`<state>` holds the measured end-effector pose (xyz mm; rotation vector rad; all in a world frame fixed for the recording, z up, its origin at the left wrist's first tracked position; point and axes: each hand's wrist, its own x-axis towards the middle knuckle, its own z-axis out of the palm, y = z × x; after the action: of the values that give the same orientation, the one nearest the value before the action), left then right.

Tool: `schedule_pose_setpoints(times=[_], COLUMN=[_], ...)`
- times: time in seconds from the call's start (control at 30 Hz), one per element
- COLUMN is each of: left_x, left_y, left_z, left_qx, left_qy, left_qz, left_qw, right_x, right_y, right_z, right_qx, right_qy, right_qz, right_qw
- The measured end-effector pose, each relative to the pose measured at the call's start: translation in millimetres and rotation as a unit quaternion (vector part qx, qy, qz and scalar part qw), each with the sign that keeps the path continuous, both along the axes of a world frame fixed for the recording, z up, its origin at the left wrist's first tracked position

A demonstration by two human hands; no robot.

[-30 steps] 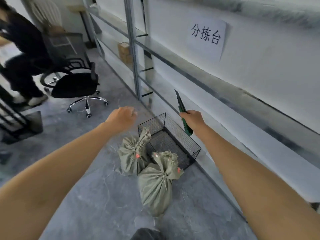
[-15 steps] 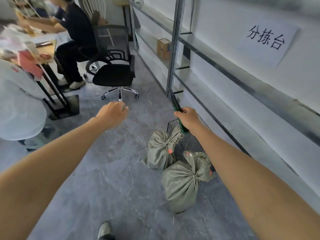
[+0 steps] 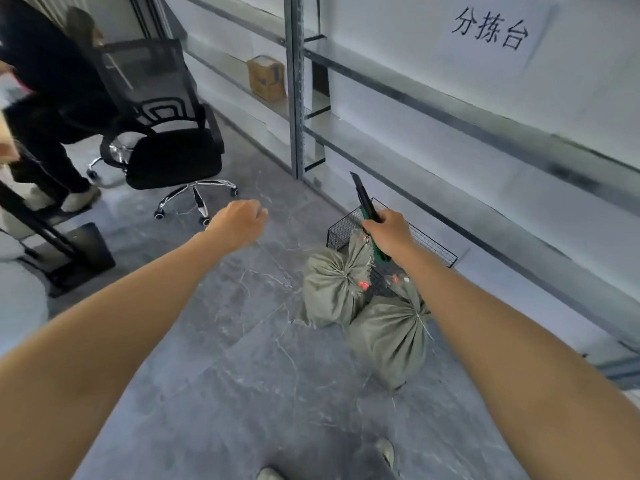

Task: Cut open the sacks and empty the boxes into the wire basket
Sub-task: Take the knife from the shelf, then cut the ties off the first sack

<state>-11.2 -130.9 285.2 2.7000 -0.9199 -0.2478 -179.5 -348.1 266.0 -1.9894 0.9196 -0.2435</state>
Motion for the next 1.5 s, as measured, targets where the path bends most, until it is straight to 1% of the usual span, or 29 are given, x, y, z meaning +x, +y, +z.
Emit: schedule_pose_setpoints(times=[0.17, 0.37, 0.57, 0.73, 0.93, 1.17, 1.3, 1.5], left_x=[21, 51, 81, 72, 50, 15, -4, -43], left_y=[-12, -37, -94, -136, -190, -249, -270, -282], left_z=[-19, -26, -16, -31, -48, -83, -103, -166], left_qx=[0.005, 0.023, 0.014, 0.044, 0.052, 0.05, 0.055, 0.111], left_qy=[0.019, 0.014, 0.021, 0.042, 0.057, 0.088, 0.105, 0.139], left_qz=[-0.041, -0.083, -0.12, -0.172, -0.261, -0.382, -0.416, -0.447], left_qw=[0.999, 0.996, 0.992, 0.983, 0.962, 0.918, 0.902, 0.877], right_x=[9, 35, 54, 33, -15, -68, -85, -109], right_y=[2, -19, -52, -72, -95, -103, -101, -99], right_z=[-17, -30, -26, -35, -52, -84, -107, -159], right_qx=[-0.017, -0.015, -0.015, -0.011, 0.003, 0.054, 0.081, 0.114], right_qy=[0.029, 0.013, 0.01, 0.036, 0.061, 0.082, 0.066, 0.062], right_qz=[-0.03, -0.064, -0.099, -0.149, -0.24, -0.372, -0.416, -0.445], right_qw=[0.999, 0.998, 0.995, 0.988, 0.969, 0.923, 0.903, 0.886])
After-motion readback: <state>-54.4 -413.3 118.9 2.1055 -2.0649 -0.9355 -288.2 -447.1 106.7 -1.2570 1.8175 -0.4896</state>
